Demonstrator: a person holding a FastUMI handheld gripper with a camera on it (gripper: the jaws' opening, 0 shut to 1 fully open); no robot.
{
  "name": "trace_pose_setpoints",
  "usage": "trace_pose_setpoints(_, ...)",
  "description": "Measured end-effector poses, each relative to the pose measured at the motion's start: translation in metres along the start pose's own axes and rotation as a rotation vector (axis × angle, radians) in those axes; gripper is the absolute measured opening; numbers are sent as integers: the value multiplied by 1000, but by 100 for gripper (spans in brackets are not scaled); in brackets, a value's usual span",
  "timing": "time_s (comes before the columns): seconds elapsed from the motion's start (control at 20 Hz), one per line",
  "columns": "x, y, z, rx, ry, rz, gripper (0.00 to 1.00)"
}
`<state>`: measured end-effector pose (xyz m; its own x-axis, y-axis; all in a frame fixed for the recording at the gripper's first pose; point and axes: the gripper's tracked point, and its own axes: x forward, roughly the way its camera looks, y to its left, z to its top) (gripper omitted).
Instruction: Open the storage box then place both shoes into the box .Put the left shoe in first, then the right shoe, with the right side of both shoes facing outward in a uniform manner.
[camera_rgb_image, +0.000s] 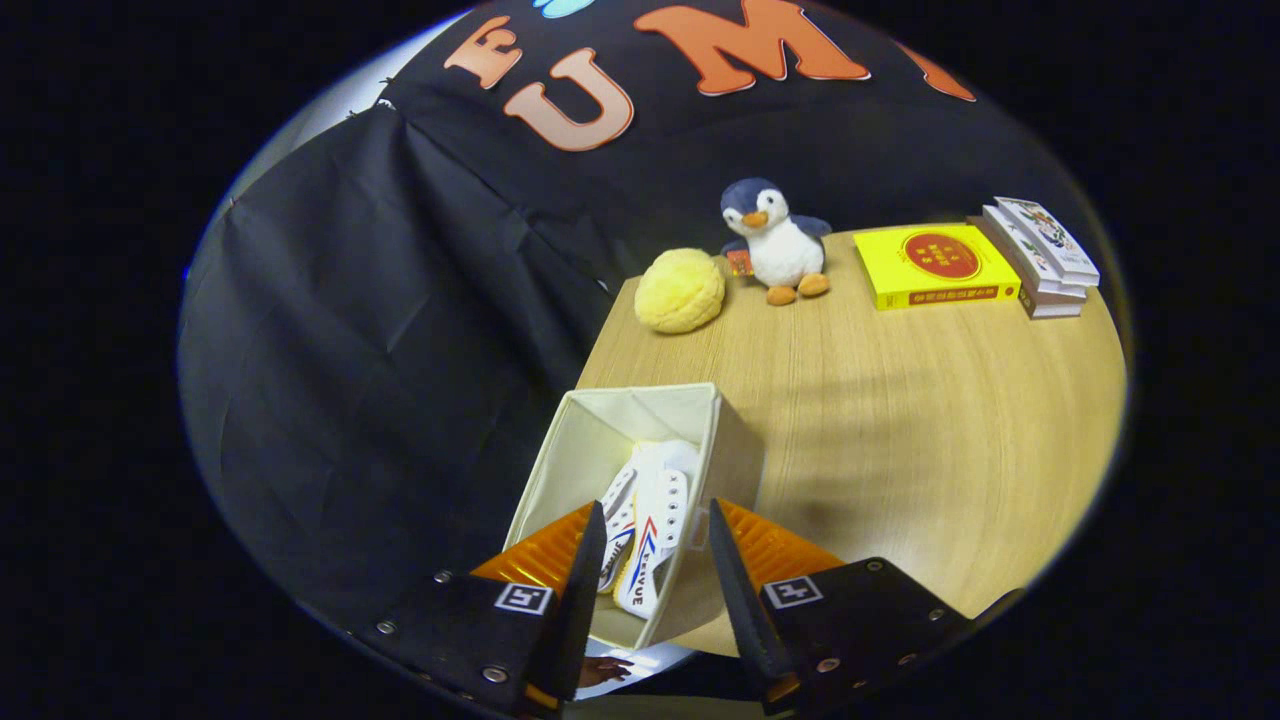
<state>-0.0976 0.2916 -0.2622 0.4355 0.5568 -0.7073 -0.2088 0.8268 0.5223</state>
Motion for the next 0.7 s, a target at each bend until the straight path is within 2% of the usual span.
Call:
trace_pose_setpoints(0.05,-9,-9,11,-17,-44,-13,69)
trace_pose_setpoints(0.25,-48,-41,50,-61,-223,-54,84)
trace_pose_setpoints(0.55,-115,-75,109,-156,-511,-101,96)
trace_pose_setpoints(0.7,-145,-93,132,-202,-648,-138,96)
